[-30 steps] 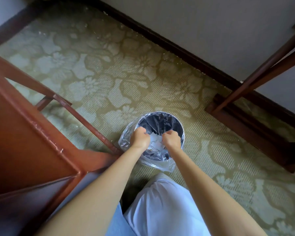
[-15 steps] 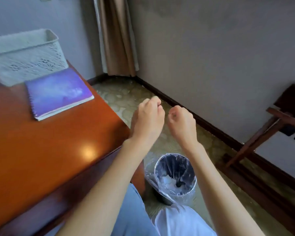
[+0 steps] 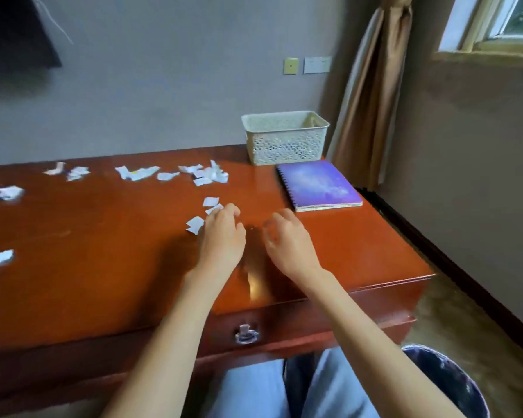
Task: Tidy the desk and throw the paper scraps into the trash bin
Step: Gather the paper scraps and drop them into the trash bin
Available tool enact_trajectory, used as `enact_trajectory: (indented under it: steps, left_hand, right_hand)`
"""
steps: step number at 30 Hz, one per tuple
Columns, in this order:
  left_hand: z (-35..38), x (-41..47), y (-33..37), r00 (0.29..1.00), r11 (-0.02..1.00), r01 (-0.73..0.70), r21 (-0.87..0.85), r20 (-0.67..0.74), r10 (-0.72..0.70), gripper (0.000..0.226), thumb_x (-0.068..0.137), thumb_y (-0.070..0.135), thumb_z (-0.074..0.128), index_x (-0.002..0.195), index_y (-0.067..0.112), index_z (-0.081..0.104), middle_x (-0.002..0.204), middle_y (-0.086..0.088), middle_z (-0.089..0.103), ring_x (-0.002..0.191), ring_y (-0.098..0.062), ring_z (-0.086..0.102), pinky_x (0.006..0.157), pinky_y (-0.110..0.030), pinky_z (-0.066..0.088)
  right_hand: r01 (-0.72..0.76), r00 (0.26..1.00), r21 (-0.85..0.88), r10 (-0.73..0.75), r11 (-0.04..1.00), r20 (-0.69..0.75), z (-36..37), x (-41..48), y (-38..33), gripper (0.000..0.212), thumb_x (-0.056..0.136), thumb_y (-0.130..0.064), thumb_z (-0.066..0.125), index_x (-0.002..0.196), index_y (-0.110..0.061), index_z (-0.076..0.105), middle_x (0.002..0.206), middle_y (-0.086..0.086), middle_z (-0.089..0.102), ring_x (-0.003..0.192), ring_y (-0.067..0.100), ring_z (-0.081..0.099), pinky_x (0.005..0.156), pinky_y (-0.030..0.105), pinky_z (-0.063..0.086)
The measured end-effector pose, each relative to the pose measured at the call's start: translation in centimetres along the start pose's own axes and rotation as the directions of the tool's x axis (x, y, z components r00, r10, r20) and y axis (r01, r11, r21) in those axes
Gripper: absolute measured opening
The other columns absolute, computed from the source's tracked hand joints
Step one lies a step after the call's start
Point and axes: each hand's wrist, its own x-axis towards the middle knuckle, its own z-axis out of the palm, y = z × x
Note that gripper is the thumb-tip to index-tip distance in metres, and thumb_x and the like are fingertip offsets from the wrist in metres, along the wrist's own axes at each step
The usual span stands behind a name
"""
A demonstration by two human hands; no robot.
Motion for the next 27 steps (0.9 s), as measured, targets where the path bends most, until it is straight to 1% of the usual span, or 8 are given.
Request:
enact_trajectory:
  steps: [3, 5, 8, 13, 16, 21, 24, 27]
  left_hand:
    - [-1.5, 1.3, -4.5, 0.992, 0.990, 0.127, 0.063, 0.014, -0.128, 0.036, 0.097, 0.013, 0.044, 0.133, 0.013, 0.050, 0.137, -0.009, 0.050, 0.127, -0.027, 0.046, 0.104, -0.035, 0.040]
    - [-2.2, 2.4, -6.8, 0.981, 0.978, 0.187, 0.096, 0.042, -0.192, 0.037, 0.095, 0.015, 0.050, 0.133, 0.016, 0.051, 0.139, -0.008, 0.048, 0.127, -0.028, 0.047, 0.102, -0.036, 0.042]
    - [-2.7, 4.3, -8.9, 0.971, 0.970, 0.210, 0.118, 0.091, -0.221, 0.039, 0.092, 0.019, 0.057, 0.130, 0.019, 0.053, 0.140, -0.005, 0.047, 0.127, -0.026, 0.047, 0.101, -0.035, 0.043]
    - [-2.0, 7.8, -10.2, 0.970, 0.968, 0.175, 0.178, 0.138, -0.200, 0.039, 0.089, 0.031, 0.060, 0.126, 0.020, 0.055, 0.135, -0.006, 0.046, 0.127, -0.025, 0.042, 0.103, -0.037, 0.042]
    - [-1.2, 10.0, -10.9, 0.976, 0.969, 0.175, 0.174, 0.102, -0.194, 0.033, 0.091, 0.031, 0.056, 0.122, 0.020, 0.056, 0.132, -0.006, 0.047, 0.124, -0.025, 0.041, 0.102, -0.038, 0.041]
    - [-0.7, 14.4, -12.4, 0.985, 0.984, 0.146, 0.101, 0.078, -0.154, 0.043, 0.090, 0.039, 0.054, 0.129, 0.023, 0.050, 0.142, -0.003, 0.039, 0.132, -0.023, 0.035, 0.109, -0.039, 0.035]
    - [-0.9, 17.3, -12.9, 0.991, 0.992, 0.108, -0.062, 0.091, -0.102, 0.043, 0.097, 0.031, 0.040, 0.139, 0.024, 0.042, 0.152, -0.001, 0.030, 0.142, -0.022, 0.024, 0.116, -0.043, 0.025]
    - [-0.9, 20.6, -13.8, 0.988, 0.987, 0.147, -0.066, 0.058, -0.143, 0.043, 0.099, 0.022, 0.032, 0.141, 0.020, 0.039, 0.153, -0.005, 0.029, 0.143, -0.025, 0.023, 0.117, -0.044, 0.023]
  right_hand:
    - [0.122, 0.981, -0.048, -0.113, 0.991, 0.159, 2.8, 1.9, -2.7, 0.025, 0.091, -0.013, 0.047, 0.111, -0.004, 0.060, 0.124, 0.015, 0.052, 0.113, 0.035, 0.049, 0.094, 0.040, 0.043]
    - [0.185, 0.953, -0.094, -0.155, 0.978, 0.260, 4.0, 3.2, -4.0, 0.031, 0.093, -0.016, 0.048, 0.121, -0.012, 0.059, 0.140, 0.013, 0.043, 0.126, 0.034, 0.041, 0.102, 0.038, 0.038]
    - [0.225, 0.932, -0.141, -0.170, 0.964, 0.321, 5.7, 5.3, -5.1, 0.031, 0.093, -0.018, 0.049, 0.123, -0.018, 0.059, 0.144, 0.009, 0.040, 0.131, 0.030, 0.037, 0.104, 0.036, 0.034]
    - [0.176, 0.933, -0.128, -0.123, 0.976, 0.339, 7.7, 8.9, -5.1, 0.029, 0.093, -0.017, 0.051, 0.120, -0.019, 0.060, 0.134, 0.008, 0.046, 0.125, 0.028, 0.041, 0.101, 0.037, 0.036]
    - [0.170, 0.937, -0.137, -0.116, 0.976, 0.330, 8.3, 11.0, -4.7, 0.030, 0.093, -0.017, 0.052, 0.122, -0.017, 0.059, 0.133, 0.009, 0.046, 0.123, 0.028, 0.042, 0.102, 0.037, 0.038]
    - [0.121, 0.955, -0.100, -0.089, 0.988, 0.282, 9.7, 14.4, -4.5, 0.046, 0.089, -0.020, 0.056, 0.134, -0.014, 0.047, 0.136, 0.011, 0.043, 0.124, 0.031, 0.039, 0.106, 0.039, 0.036]
    - [0.082, 0.965, -0.021, -0.074, 0.996, 0.253, 10.8, 17.2, -4.4, 0.047, 0.088, -0.020, 0.053, 0.134, -0.012, 0.045, 0.141, 0.011, 0.039, 0.131, 0.031, 0.034, 0.110, 0.038, 0.031]
    - [0.078, 0.962, -0.030, -0.068, 0.996, 0.264, 12.1, 20.3, -4.6, 0.048, 0.092, -0.024, 0.048, 0.139, -0.013, 0.041, 0.152, 0.010, 0.030, 0.142, 0.029, 0.022, 0.115, 0.039, 0.023]
